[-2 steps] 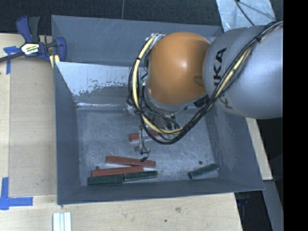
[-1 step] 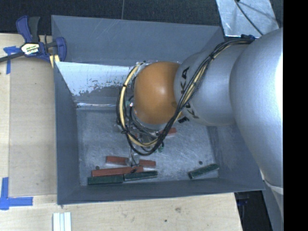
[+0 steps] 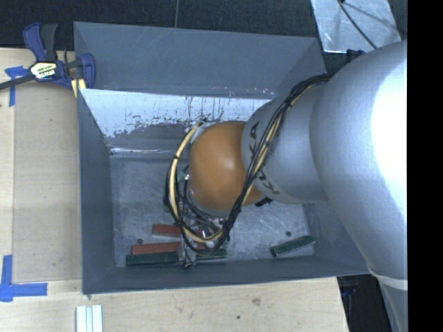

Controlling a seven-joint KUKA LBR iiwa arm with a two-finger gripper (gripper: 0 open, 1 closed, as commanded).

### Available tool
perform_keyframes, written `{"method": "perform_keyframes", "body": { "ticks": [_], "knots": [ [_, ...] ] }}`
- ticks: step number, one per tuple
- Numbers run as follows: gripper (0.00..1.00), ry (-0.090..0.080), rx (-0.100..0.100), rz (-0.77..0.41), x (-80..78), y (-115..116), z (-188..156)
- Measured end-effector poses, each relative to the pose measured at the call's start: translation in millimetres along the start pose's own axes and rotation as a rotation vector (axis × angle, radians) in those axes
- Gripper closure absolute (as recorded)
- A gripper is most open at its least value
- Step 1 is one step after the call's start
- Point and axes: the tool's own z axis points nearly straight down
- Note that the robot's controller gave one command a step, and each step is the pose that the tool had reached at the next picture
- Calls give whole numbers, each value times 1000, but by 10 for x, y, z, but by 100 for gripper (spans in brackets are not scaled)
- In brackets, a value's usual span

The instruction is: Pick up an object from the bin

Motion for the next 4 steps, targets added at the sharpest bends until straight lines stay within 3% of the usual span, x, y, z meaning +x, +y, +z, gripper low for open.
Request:
{"method": "perform_keyframes", "body": {
  "ticks": [1,2,3,4],
  "knots": [
    [100,-5,-2,2,-26,2,-36],
    [100,-19,-8,-94,43,-142,-21],
    [100,-7,6,-83,-51,96,-14],
    [100,34,29,-228,-426,463,0]
  ]
}}
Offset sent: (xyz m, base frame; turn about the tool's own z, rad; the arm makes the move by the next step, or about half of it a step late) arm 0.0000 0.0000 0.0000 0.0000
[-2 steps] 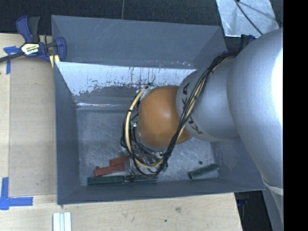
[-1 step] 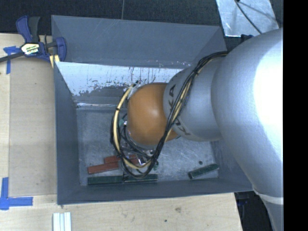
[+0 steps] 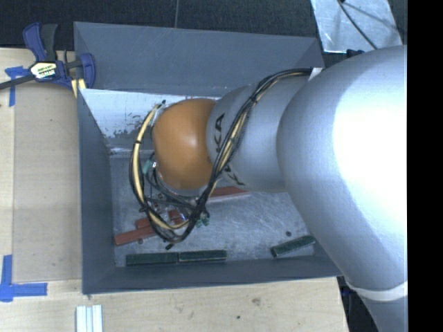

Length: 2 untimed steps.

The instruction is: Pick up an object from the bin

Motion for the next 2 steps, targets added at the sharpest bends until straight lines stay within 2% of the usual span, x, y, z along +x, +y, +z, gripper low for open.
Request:
{"method": "perform_keyframes", "body": {
  "ticks": [1,2],
  "knots": [
    [100,-53,-22,-107,-270,70,-1819],
    [0,-43,-23,-107,-253,72,-1768]
  ]
}}
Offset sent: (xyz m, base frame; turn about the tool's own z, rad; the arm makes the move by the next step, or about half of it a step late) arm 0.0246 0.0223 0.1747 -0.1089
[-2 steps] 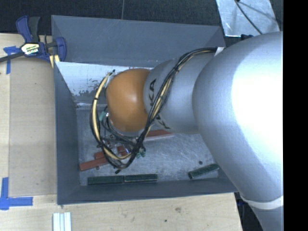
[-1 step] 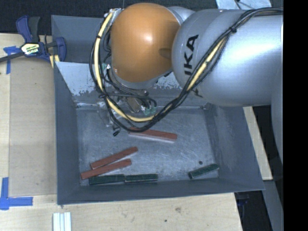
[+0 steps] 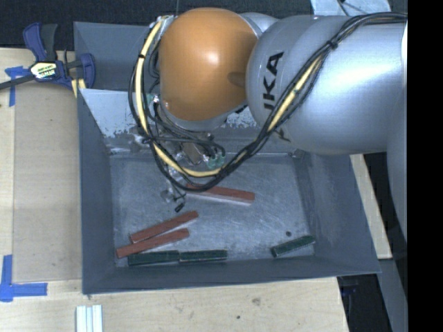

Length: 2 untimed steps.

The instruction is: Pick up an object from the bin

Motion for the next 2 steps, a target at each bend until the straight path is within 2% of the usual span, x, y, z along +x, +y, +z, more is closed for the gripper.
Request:
{"method": "perform_keyframes", "body": {
  "ticks": [1,2],
  "knots": [
    [0,12,0,-25,716,-559,1011],
    [100,2,0,-28,677,-536,968]
  ]
}}
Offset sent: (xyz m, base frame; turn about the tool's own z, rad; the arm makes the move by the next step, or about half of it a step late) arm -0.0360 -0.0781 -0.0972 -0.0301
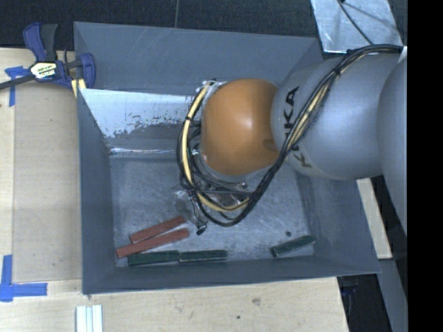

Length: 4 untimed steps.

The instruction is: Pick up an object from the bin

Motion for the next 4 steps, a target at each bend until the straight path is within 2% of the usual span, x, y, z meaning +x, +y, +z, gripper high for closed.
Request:
{"method": "perform_keyframes", "body": {
  "ticks": [1,2,3,4],
  "knots": [
    [0,0,0,1,0,1,0],
    [0,8,-2,-87,-124,103,854],
    [100,5,3,-83,-139,74,791],
    [100,-5,4,-516,36,-258,-690]
  ]
}}
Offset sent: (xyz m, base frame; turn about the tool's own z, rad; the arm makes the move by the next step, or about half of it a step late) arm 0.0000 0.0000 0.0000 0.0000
